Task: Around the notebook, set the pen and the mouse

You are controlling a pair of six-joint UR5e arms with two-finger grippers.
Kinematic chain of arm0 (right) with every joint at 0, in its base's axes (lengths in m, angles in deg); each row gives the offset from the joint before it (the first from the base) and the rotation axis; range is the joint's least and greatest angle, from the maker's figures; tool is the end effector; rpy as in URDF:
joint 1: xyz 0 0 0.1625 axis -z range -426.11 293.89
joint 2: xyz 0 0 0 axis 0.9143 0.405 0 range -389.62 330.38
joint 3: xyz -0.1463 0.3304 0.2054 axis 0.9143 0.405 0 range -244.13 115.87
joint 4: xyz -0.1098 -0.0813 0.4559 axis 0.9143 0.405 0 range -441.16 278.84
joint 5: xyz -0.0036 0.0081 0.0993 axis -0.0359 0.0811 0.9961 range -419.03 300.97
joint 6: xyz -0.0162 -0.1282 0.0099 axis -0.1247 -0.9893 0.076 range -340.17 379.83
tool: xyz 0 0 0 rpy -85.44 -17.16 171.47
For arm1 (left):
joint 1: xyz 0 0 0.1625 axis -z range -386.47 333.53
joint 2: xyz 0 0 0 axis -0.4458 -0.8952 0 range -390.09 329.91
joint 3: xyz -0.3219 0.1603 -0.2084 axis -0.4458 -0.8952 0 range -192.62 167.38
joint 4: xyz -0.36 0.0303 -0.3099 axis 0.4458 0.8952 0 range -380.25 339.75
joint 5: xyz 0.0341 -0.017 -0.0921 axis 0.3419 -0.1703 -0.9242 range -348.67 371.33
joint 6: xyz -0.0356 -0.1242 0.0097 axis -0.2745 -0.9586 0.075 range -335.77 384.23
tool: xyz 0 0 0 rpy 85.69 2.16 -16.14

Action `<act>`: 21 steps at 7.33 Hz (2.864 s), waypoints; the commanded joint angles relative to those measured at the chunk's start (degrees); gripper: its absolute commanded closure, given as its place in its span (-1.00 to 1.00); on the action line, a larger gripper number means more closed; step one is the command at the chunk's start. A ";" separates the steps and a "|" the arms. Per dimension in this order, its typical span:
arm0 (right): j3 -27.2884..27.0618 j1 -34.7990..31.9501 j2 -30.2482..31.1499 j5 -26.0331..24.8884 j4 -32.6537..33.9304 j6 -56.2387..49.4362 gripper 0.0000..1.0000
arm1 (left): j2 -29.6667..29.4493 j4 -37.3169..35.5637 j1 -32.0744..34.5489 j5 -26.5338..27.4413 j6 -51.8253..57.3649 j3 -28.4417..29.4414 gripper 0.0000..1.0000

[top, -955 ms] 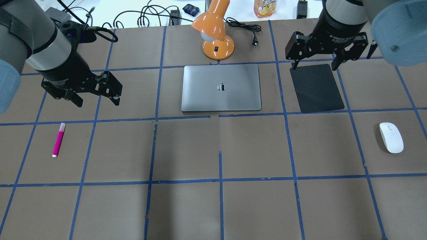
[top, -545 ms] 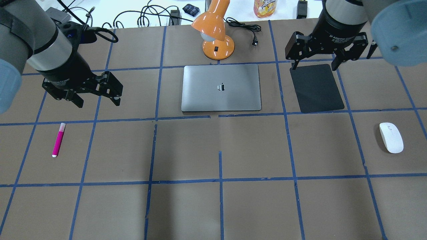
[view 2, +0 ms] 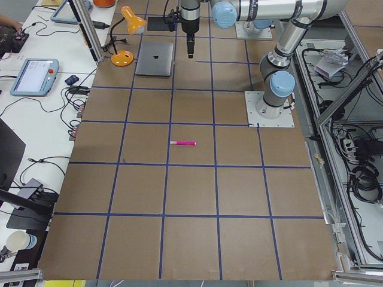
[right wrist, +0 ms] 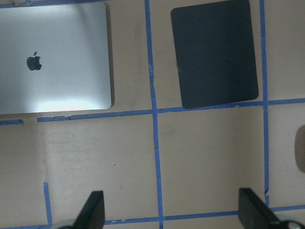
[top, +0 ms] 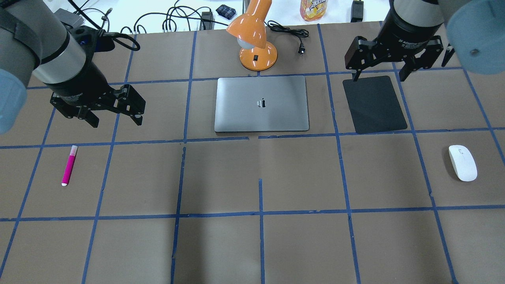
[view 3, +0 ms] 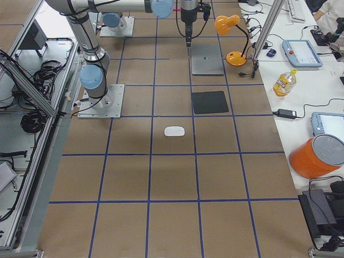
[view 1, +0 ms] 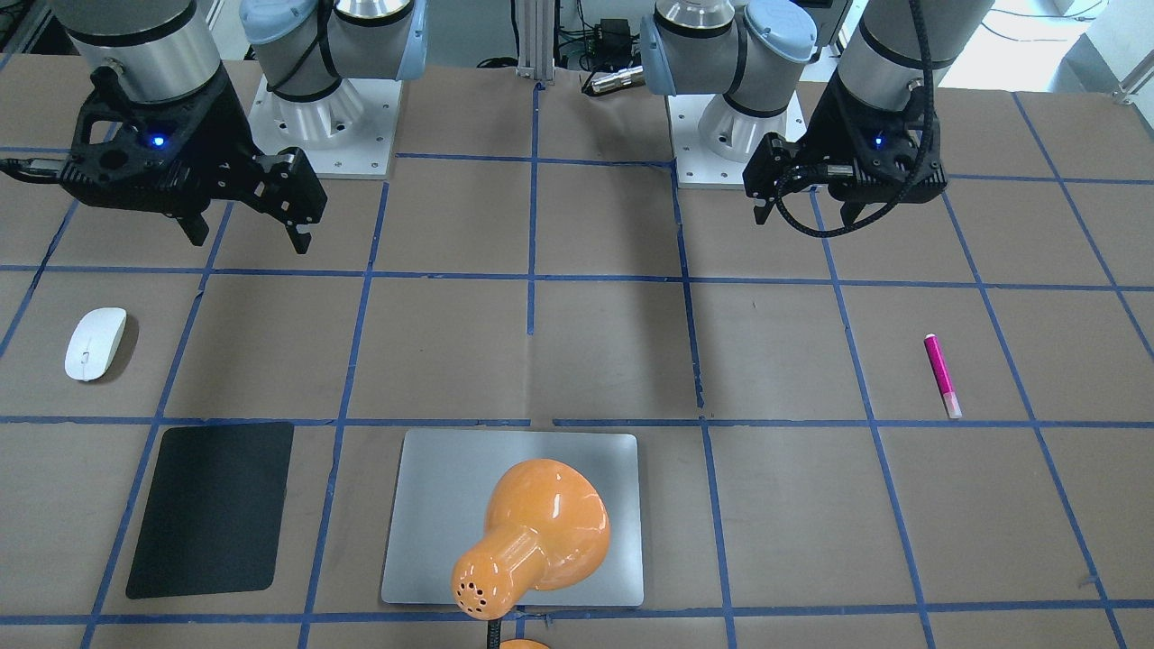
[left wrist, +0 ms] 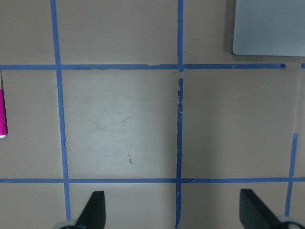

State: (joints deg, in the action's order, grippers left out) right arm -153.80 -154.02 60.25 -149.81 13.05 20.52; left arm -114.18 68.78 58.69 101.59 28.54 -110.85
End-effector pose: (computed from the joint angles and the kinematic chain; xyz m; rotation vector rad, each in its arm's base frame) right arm 0.1107 -0.5717 0.4582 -0.0765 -3.1238 0.1200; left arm -0.0892 -0.5197 0.4255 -0.0142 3.1388 0.0376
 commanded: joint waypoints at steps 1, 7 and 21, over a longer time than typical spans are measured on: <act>-0.16 9.28 -0.13 0.08 -0.52 -10.48 -1.00 | -0.02 0.00 -0.09 0.09 0.61 -0.03 -1.00; -20.41 36.54 -0.22 3.50 19.37 -43.90 -1.00 | -3.79 -1.31 -15.95 0.10 3.84 -0.20 -1.00; -31.01 40.10 -16.30 2.01 41.23 -43.67 -0.12 | -25.77 -36.27 -34.81 0.00 29.97 -13.73 -0.95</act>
State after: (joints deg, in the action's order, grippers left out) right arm -184.97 -113.92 43.79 -147.84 54.42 -23.19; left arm -138.96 34.59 23.60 101.44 58.55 -123.60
